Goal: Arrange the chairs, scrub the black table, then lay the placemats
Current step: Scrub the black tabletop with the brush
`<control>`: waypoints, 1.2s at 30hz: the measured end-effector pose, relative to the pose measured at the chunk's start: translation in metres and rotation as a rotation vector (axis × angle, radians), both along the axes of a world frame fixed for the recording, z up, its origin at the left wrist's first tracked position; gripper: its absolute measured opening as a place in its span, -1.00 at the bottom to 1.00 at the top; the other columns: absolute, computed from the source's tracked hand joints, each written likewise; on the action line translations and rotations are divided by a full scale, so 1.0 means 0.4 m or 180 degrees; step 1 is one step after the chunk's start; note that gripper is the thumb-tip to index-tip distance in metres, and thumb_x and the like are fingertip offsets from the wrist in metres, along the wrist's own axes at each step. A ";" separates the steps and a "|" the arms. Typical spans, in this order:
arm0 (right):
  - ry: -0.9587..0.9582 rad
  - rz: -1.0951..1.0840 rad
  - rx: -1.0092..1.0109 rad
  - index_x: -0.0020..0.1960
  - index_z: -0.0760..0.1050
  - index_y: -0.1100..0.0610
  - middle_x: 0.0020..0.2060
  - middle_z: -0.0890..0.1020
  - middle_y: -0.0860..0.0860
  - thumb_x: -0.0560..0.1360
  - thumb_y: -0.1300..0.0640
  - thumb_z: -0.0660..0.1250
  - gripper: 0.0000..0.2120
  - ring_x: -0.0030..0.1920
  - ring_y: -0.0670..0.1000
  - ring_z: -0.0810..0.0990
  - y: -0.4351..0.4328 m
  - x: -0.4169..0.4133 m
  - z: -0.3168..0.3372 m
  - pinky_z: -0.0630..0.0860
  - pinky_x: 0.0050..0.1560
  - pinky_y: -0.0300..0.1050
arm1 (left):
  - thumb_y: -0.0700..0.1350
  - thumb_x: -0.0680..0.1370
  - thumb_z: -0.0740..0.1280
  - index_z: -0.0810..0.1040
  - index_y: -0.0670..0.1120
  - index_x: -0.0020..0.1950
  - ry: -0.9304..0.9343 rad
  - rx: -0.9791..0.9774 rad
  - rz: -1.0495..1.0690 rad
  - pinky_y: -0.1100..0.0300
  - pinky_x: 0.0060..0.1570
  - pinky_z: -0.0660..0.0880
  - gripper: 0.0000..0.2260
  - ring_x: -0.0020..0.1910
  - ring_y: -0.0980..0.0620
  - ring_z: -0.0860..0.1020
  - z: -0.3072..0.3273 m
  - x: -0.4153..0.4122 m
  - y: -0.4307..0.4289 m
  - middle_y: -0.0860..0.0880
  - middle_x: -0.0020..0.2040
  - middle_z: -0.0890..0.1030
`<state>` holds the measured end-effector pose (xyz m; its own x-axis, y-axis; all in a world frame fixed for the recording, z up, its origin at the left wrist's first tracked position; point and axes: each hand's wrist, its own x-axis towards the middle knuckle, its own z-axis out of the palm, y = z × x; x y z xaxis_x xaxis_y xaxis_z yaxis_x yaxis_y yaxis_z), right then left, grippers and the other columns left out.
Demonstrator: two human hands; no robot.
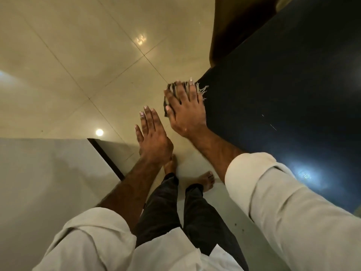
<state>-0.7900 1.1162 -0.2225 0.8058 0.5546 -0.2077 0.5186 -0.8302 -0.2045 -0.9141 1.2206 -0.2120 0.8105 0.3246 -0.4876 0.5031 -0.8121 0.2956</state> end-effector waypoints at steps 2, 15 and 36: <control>0.0040 0.0204 -0.0009 0.80 -0.07 -0.16 0.80 -0.03 0.11 0.76 -0.27 -0.02 -0.34 0.76 0.39 -0.09 -0.027 -0.040 -0.005 0.12 0.68 0.42 | -0.21 0.59 0.25 -0.43 -0.13 0.74 -0.0012 0.0052 -0.0127 -0.30 0.71 -0.26 -0.03 0.72 -0.16 -0.45 0.007 0.010 0.007 -0.11 0.73 -0.49; 0.0340 -0.0533 -0.0176 0.81 -0.14 -0.15 0.80 -0.12 0.08 0.79 -0.24 -0.02 -0.34 0.78 0.30 -0.20 -0.394 -0.354 0.027 0.05 0.72 0.37 | 0.04 0.69 0.23 -0.42 -0.18 0.73 -0.0061 0.0821 -0.2812 -0.26 0.74 -0.11 -0.07 0.75 -0.21 -0.36 0.030 0.048 -0.122 -0.22 0.72 -0.48; 0.0253 -0.1765 -0.0705 0.81 -0.19 -0.16 0.80 -0.19 0.10 0.65 0.03 0.44 0.00 0.77 0.31 -0.24 -1.032 -0.874 0.007 -0.02 0.70 0.34 | -0.07 0.69 0.22 -0.43 -0.12 0.73 0.0098 0.0539 -0.4312 -0.20 0.75 -0.20 -0.10 0.72 -0.13 -0.44 0.051 -0.222 -0.620 -0.12 0.69 -0.55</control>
